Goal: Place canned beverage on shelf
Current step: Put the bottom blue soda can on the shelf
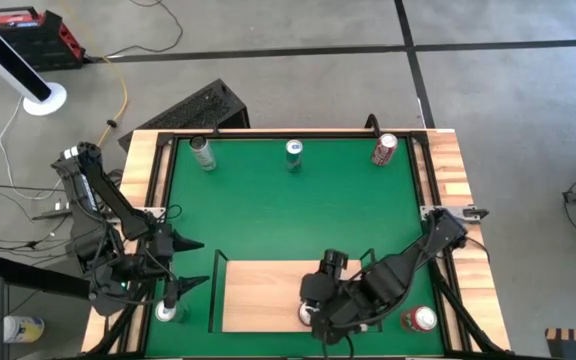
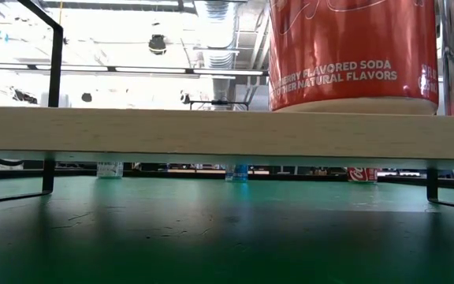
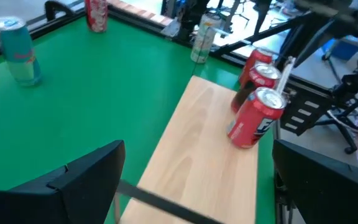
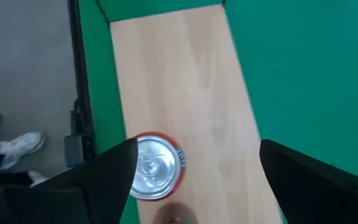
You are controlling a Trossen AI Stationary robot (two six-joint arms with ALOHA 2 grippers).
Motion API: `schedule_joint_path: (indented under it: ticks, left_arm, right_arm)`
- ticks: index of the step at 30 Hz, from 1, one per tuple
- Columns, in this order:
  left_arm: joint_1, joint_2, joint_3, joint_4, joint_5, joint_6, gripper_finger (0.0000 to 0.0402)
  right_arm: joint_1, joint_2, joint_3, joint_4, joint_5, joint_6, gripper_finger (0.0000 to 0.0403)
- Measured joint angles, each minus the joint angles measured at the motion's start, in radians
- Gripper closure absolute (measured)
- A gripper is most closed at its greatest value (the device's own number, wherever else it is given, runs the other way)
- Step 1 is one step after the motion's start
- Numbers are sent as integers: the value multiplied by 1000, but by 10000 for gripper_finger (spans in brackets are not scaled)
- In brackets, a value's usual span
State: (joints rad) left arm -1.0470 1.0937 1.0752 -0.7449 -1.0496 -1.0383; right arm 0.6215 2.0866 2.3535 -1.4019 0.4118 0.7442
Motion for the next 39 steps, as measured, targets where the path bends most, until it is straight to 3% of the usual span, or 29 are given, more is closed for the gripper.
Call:
schedule_joint_path:
  ticks: [5, 14, 18, 31, 39]
  left_arm:
    - [33, -29, 0, -52, 99, -62, 9]
    - [46, -12, 46, -52, 565, 6, 26]
    - [38, 8, 98, -52, 711, -7, 39]
    - [-75, 39, 174, -57, 729, -175, 44]
    - [-82, 97, 174, -139, 851, -164, 45]
  right_arm:
    - [5, -13, 0, -17, 35, -20, 45]
    - [6, -22, 0, -35, 61, -20, 45]
    - [8, -22, 0, -35, 61, -20, 45]
    - [37, -22, 0, -35, 61, 32, 45]
    - [50, -41, 0, -35, 62, 56, 45]
